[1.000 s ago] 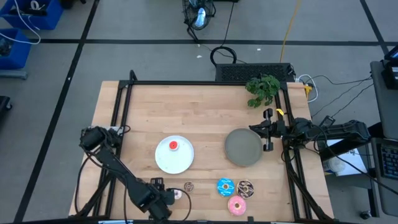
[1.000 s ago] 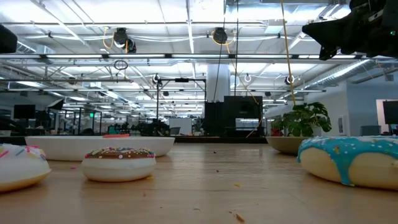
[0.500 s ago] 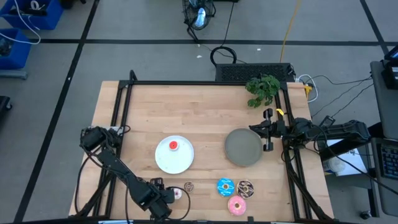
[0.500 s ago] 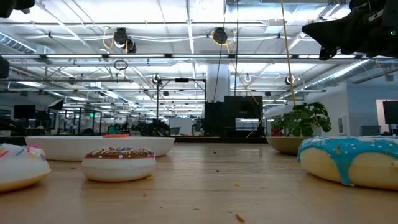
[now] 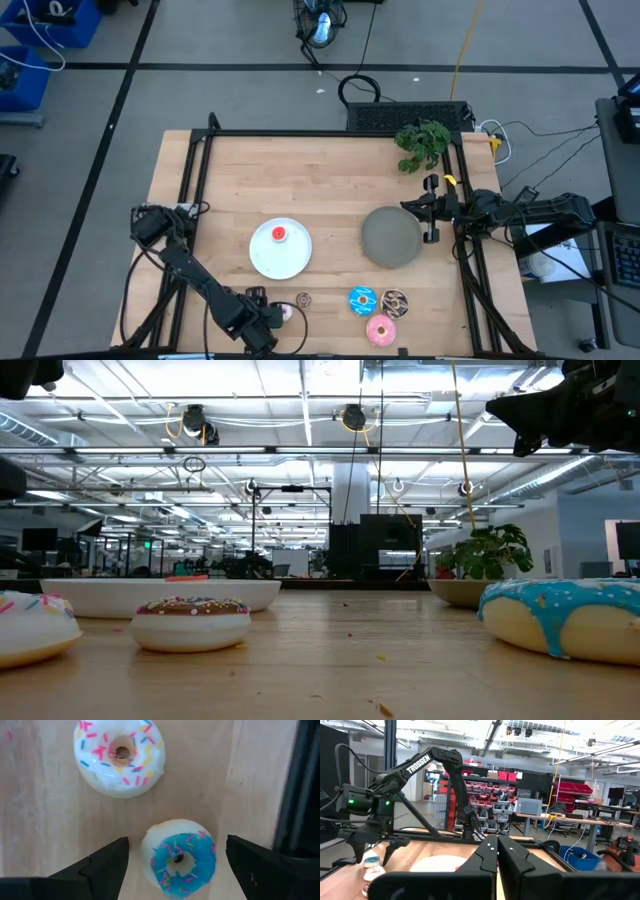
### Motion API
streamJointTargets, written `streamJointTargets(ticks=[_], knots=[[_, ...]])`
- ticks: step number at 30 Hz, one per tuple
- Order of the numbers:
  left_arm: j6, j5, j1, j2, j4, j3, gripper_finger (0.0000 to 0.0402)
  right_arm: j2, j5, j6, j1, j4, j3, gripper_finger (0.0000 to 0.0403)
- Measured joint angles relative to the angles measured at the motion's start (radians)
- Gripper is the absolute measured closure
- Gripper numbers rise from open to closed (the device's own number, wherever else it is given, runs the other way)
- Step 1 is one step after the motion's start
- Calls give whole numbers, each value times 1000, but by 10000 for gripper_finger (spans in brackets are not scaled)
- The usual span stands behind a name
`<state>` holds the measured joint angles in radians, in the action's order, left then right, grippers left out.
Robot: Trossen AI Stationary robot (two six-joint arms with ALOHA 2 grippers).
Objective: Pick & Place donuts
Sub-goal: Put the small blue donut on the white plate
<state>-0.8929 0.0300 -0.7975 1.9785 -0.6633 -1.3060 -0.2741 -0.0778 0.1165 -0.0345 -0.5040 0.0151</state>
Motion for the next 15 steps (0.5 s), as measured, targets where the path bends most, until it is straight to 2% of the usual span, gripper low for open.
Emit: streamJointTargets(ticks=[10, 15], knots=[[2, 16, -2, 0, -4, 0, 75, -1, 0, 0, 0, 0, 0, 403], [4, 4, -2, 8, -16, -2, 115, -1, 0, 0, 0, 0, 0, 403]])
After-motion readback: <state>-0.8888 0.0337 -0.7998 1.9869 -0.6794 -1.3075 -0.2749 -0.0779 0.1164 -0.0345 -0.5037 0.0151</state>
